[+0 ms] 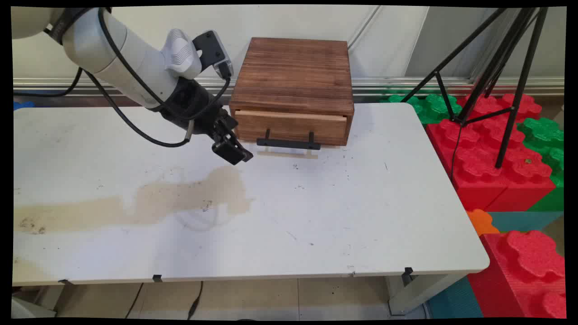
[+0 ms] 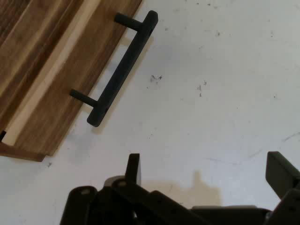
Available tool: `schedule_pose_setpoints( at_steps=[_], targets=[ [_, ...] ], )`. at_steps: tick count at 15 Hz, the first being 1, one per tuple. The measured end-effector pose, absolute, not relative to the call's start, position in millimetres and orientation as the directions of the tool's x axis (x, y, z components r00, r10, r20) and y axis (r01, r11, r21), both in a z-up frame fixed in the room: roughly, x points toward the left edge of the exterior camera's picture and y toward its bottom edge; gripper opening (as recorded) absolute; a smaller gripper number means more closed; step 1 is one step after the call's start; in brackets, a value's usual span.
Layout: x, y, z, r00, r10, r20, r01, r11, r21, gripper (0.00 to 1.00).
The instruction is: Open the drawer
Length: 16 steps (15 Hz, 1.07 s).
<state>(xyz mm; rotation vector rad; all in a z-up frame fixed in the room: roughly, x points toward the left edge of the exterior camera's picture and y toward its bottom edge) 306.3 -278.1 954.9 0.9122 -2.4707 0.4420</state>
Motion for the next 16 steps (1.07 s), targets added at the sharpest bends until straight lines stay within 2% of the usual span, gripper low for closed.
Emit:
schedule_pose_setpoints(
  at_steps=[16],
  targets=[
    [294.7,-292.8,951.4,-0.703,-0.512,0.494,-0.65,0.745,-0.152,1.0]
  ],
)
